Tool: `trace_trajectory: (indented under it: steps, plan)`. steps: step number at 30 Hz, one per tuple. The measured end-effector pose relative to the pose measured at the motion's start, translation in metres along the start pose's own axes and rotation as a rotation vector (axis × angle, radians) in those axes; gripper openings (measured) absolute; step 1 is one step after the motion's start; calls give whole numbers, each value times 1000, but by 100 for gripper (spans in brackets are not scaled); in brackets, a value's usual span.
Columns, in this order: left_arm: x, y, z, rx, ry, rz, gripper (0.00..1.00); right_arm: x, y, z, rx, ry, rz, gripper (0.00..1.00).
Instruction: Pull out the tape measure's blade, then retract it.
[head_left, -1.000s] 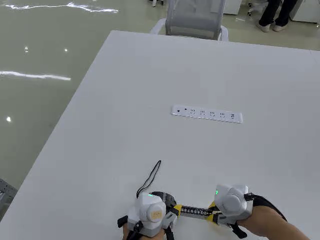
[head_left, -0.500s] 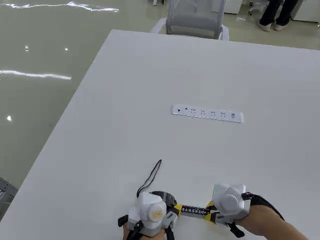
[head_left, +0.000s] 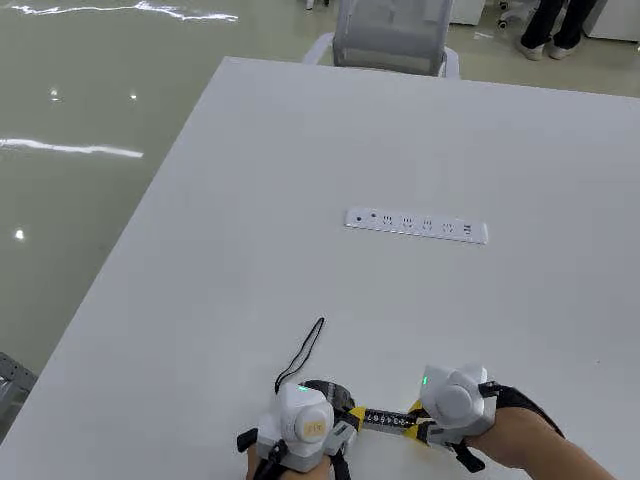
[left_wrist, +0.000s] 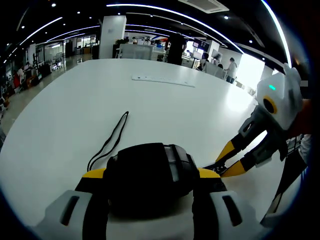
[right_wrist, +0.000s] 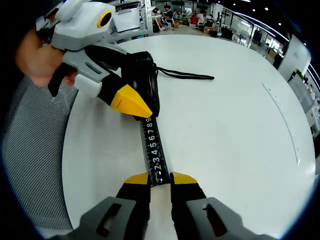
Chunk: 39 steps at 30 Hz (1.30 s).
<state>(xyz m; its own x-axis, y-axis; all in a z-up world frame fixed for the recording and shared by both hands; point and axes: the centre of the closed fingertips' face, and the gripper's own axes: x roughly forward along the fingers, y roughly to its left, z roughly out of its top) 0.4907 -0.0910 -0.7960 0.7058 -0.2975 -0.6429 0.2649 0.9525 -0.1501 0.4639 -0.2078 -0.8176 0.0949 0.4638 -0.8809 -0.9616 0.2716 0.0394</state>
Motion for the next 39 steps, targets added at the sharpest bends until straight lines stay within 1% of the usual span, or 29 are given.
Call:
trace_trajectory:
  steps: [7,18,22,28,39]
  plan:
    - [0,0,0,-2,0,-1,65,2,0,3,-3,-3,0,14]
    - [1,0,0,2,3,-4,65,8,4,13,-11,-12,6,14]
    - [1,0,0,1,4,-4,65,9,3,14,-11,-14,8,14]
    - [1,0,0,0,5,-6,65,8,6,18,-12,-17,8,14]
    - [0,0,0,1,5,-9,65,12,7,21,-16,-16,10,14]
